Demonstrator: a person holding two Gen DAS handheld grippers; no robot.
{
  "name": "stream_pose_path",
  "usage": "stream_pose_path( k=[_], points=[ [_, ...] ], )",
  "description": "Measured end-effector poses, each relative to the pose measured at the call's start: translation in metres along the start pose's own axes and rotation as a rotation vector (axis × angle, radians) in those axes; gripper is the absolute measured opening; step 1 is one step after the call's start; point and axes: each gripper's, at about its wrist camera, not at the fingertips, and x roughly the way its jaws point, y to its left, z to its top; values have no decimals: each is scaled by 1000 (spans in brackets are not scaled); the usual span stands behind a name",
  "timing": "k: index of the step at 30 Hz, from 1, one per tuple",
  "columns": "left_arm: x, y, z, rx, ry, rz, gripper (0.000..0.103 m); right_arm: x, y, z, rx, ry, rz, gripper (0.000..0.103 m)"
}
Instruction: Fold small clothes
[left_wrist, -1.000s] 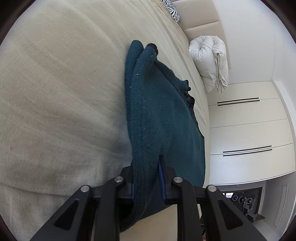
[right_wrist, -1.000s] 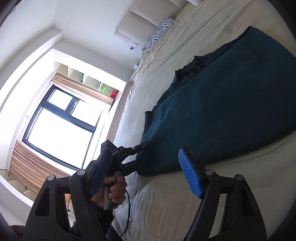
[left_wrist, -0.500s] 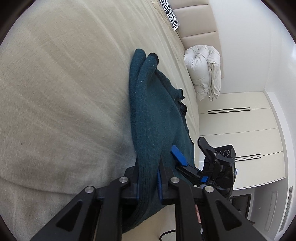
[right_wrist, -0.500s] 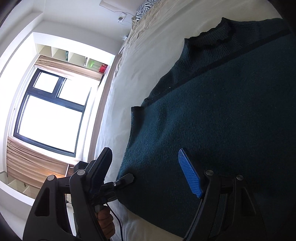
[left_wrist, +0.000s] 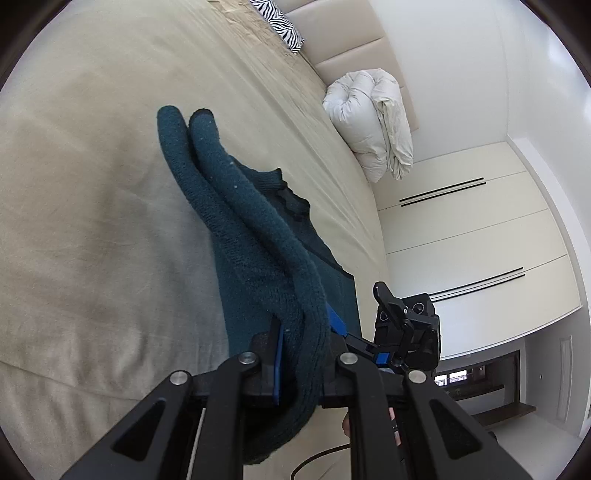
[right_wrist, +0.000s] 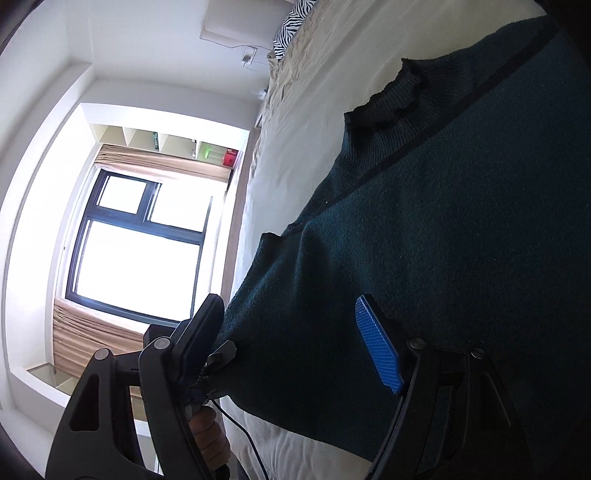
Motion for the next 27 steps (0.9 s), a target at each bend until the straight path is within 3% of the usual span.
stream_pose_path(
  k=[5, 9, 13, 16, 21, 24, 27],
  points=[
    [72, -84, -9, 170, 81, 19, 14, -57, -21, 25, 60, -59, 83, 75],
    [146, -128, -34, 264, 174, 5, 14, -89, -47, 44, 113, -64, 117, 75],
    [198, -133, -60, 279, 258, 0, 34, -128, -91, 56, 232, -124, 130, 75],
    [187, -127, -67, 283, 233, -56, 45, -152, -114, 55, 271, -148, 201, 74],
    [157, -108, -61, 302, 185, -19, 45, -166, -110, 62, 232, -131, 165, 74],
    [144, -92, -55, 298, 168, 9, 45, -164, -102, 67, 190, -99, 83, 74],
    [142, -76, -57, 274, 164, 17, 45, -154, -86, 72, 118, -47, -66, 74]
  ],
)
